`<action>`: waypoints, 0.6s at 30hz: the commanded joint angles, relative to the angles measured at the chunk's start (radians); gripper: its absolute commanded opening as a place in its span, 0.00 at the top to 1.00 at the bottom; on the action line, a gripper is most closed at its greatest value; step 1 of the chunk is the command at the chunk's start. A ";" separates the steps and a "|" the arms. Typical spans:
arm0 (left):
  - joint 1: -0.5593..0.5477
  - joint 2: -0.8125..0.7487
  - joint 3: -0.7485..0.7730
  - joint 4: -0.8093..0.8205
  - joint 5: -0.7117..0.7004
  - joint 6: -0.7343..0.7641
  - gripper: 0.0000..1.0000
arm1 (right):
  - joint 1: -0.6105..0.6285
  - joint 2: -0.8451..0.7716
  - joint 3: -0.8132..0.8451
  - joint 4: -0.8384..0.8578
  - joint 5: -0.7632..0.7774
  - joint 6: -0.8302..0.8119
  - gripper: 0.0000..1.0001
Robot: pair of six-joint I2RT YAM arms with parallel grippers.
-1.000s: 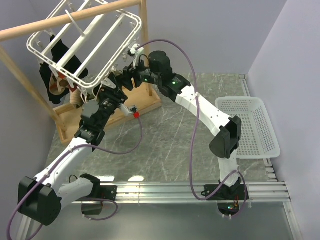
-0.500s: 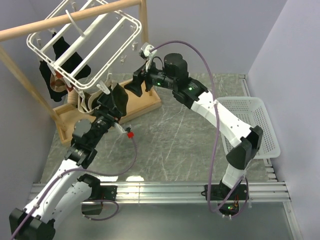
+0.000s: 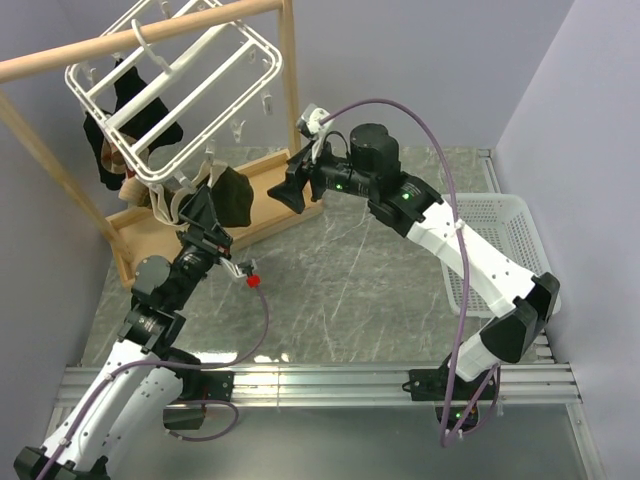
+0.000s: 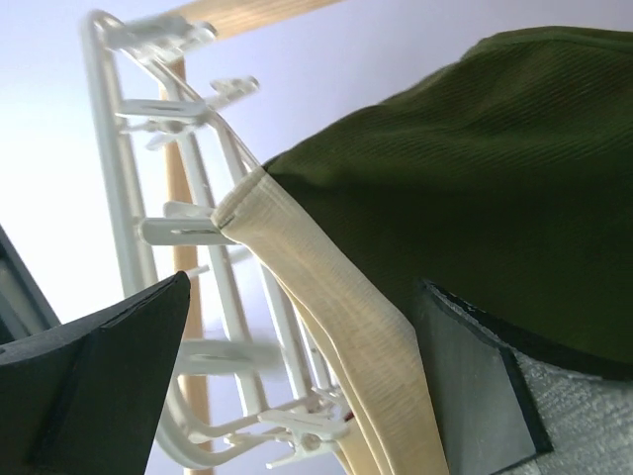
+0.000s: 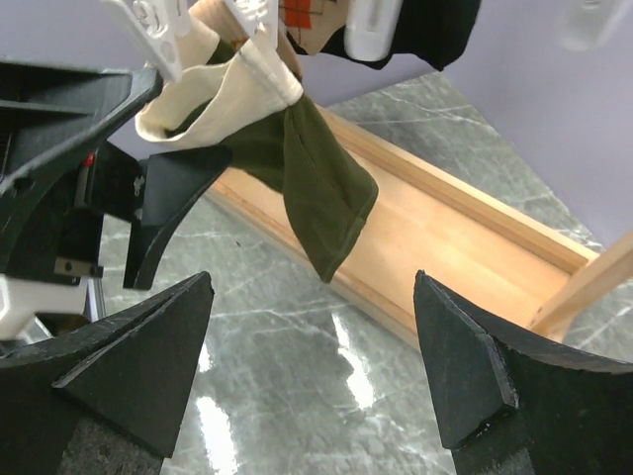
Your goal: Clip the underwear to the hanger
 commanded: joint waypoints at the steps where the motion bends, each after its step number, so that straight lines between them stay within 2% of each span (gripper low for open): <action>1: -0.003 -0.026 0.025 0.029 -0.012 -0.093 0.01 | -0.010 -0.072 -0.018 -0.002 0.020 -0.022 0.11; 4: -0.003 -0.059 0.074 -0.052 0.022 -0.203 0.01 | -0.024 -0.105 -0.050 -0.006 0.021 -0.016 0.11; 8: -0.003 -0.096 0.160 -0.172 0.091 -0.425 0.01 | -0.049 -0.165 -0.102 0.001 0.043 -0.015 0.10; 10: -0.003 -0.110 0.220 -0.271 0.128 -0.496 0.01 | -0.072 -0.200 -0.125 -0.002 0.055 -0.016 0.10; 13: -0.003 -0.092 0.318 -0.326 0.143 -0.718 0.01 | -0.101 -0.251 -0.157 -0.002 0.070 -0.019 0.10; 14: -0.003 -0.083 0.349 -0.337 0.133 -0.851 0.01 | -0.108 -0.266 -0.171 0.001 0.078 -0.024 0.10; 16: -0.003 -0.040 0.434 -0.363 0.065 -0.996 0.01 | -0.124 -0.309 -0.209 0.004 0.086 -0.028 0.10; 17: -0.003 -0.023 0.470 -0.385 0.047 -1.139 0.01 | -0.141 -0.328 -0.223 0.006 0.093 -0.032 0.09; 18: -0.003 0.012 0.543 -0.414 0.013 -1.206 0.01 | -0.151 -0.357 -0.248 0.007 0.096 -0.032 0.09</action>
